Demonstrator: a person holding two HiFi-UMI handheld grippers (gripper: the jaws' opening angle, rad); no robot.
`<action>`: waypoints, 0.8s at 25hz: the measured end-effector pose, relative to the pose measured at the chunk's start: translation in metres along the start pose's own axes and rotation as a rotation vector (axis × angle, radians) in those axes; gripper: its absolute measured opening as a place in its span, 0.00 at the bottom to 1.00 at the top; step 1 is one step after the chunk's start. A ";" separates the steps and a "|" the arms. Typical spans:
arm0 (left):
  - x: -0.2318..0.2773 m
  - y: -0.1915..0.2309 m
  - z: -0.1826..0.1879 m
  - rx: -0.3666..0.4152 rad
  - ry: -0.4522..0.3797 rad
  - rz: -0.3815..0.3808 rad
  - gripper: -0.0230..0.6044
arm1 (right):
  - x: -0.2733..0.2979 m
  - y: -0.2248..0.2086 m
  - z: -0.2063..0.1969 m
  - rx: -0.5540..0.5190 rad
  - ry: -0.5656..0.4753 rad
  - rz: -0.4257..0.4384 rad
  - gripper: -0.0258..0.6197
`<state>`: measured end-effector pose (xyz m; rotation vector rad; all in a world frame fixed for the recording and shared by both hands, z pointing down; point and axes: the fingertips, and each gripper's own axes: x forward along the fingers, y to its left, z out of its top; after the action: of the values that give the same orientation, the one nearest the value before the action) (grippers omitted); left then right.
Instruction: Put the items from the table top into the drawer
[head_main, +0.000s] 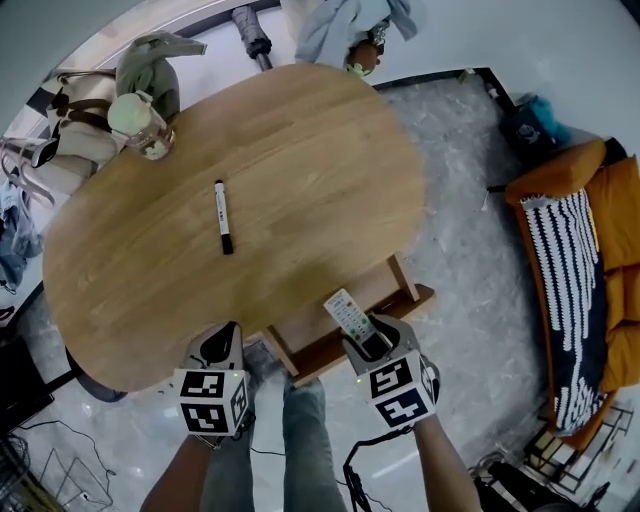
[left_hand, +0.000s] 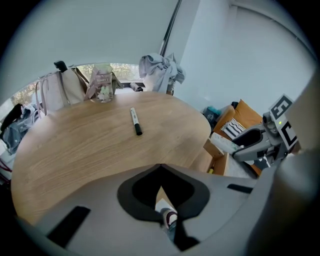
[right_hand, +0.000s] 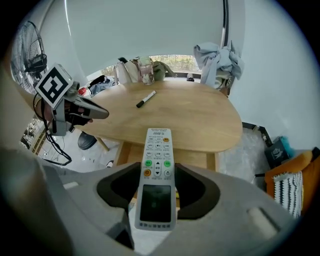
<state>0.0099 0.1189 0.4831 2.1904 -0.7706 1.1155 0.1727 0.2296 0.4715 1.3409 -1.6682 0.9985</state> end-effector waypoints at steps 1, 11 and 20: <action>0.000 -0.002 -0.002 -0.001 0.003 0.002 0.02 | -0.001 0.000 -0.004 -0.008 0.006 0.007 0.37; 0.009 -0.019 -0.024 -0.052 0.007 0.039 0.02 | 0.010 0.006 -0.038 -0.188 0.089 0.126 0.37; 0.020 -0.028 -0.061 -0.147 0.027 0.065 0.02 | 0.047 0.008 -0.052 -0.362 0.149 0.243 0.37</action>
<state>0.0081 0.1753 0.5241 2.0371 -0.8894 1.0823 0.1614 0.2600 0.5344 0.8241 -1.8208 0.8541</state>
